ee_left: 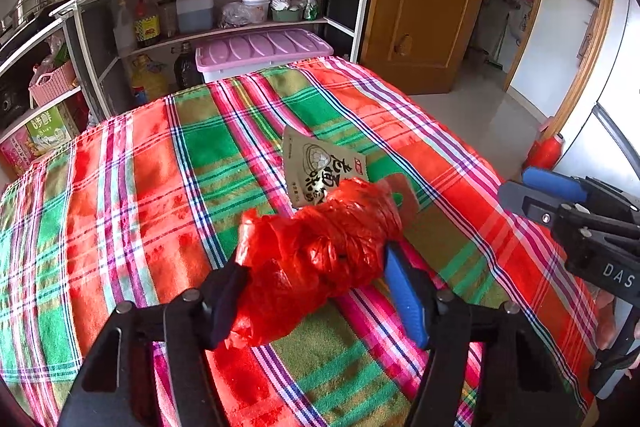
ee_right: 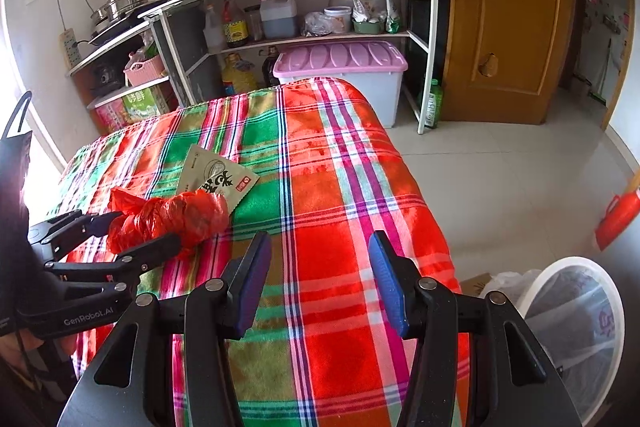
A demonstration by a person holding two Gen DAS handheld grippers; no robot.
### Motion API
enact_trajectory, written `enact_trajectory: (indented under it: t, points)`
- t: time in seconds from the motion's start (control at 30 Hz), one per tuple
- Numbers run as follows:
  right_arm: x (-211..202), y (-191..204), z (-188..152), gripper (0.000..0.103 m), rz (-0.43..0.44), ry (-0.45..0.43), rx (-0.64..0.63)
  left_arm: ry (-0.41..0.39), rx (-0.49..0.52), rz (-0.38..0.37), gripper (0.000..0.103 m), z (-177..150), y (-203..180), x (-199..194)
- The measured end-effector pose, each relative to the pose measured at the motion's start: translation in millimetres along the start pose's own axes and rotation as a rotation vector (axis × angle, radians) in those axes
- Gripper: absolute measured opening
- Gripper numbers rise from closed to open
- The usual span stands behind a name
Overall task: Collect trash
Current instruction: 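Move both tools back over the table toward the red bag and beige packet, then grasp the red plastic bag with the left tool while the right tool grasps the beige packet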
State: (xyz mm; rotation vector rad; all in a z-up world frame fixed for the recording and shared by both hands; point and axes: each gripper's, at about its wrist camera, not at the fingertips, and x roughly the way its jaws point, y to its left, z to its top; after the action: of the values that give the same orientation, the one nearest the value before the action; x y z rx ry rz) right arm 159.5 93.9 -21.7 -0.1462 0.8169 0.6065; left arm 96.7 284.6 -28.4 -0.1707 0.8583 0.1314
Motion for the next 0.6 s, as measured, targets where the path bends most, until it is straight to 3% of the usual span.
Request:
enact_trajectory:
  t: [0.23,0.6]
  points:
    - [14,15,3,0.052,0.018,0.014,-0.02,-0.012,-0.023,0.014,0.065,-10,17,-15]
    - [51,61,13,0.052,0.116,0.04,-0.134,-0.032,-0.125,0.109,0.065,-28,63,-31]
